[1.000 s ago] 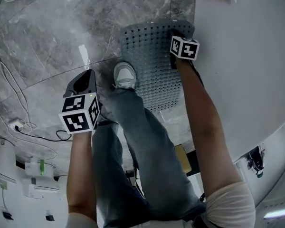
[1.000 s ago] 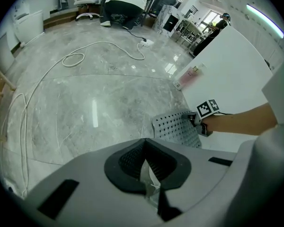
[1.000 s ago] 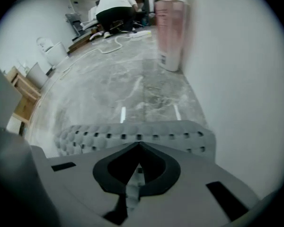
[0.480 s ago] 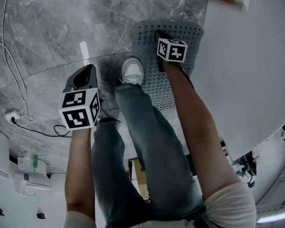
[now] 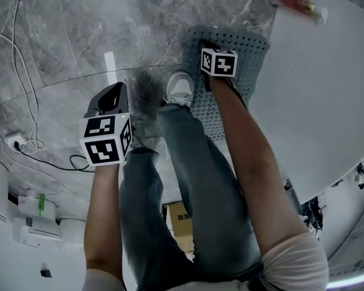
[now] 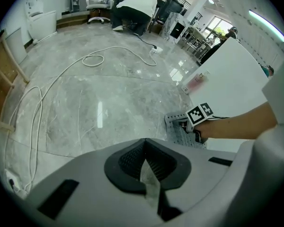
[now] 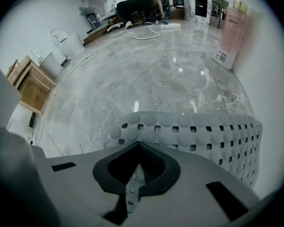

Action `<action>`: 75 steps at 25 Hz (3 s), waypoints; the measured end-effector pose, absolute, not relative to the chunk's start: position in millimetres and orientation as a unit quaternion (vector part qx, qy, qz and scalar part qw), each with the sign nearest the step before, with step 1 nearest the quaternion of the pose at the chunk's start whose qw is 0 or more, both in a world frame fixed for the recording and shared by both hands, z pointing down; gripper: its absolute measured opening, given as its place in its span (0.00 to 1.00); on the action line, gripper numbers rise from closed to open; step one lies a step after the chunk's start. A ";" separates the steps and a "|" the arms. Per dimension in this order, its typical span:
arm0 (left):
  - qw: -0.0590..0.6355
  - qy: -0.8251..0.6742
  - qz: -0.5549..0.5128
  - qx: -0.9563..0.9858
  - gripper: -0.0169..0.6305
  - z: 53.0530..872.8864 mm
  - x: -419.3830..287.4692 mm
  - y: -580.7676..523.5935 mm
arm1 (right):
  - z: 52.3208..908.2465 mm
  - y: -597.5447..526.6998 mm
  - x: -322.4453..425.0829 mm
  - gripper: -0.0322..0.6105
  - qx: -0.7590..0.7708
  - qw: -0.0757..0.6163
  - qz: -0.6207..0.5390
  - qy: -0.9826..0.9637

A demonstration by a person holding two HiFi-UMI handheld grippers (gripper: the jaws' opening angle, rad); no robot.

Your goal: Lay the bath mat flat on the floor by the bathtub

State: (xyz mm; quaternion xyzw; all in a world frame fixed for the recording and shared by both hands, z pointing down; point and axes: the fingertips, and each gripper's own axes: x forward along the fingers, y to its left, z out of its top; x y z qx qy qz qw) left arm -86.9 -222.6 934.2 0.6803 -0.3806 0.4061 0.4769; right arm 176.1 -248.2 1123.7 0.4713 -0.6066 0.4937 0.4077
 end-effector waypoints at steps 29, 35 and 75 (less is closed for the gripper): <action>0.460 -0.441 0.348 0.687 0.05 700.9 -195.4 -199.9 | 774.8 -248.6 21.4 0.08 0.417 0.385 0.433 -0.700; 0.461 -0.456 0.322 0.690 0.05 622.3 -233.4 -164.0 | 663.0 -213.0 -27.5 0.08 0.394 0.386 0.404 -0.730; 0.176 -0.528 0.085 0.827 0.05 -3.7 -347.2 -103.1 | -20.0 -116.4 -134.3 0.08 0.427 0.096 0.140 -0.888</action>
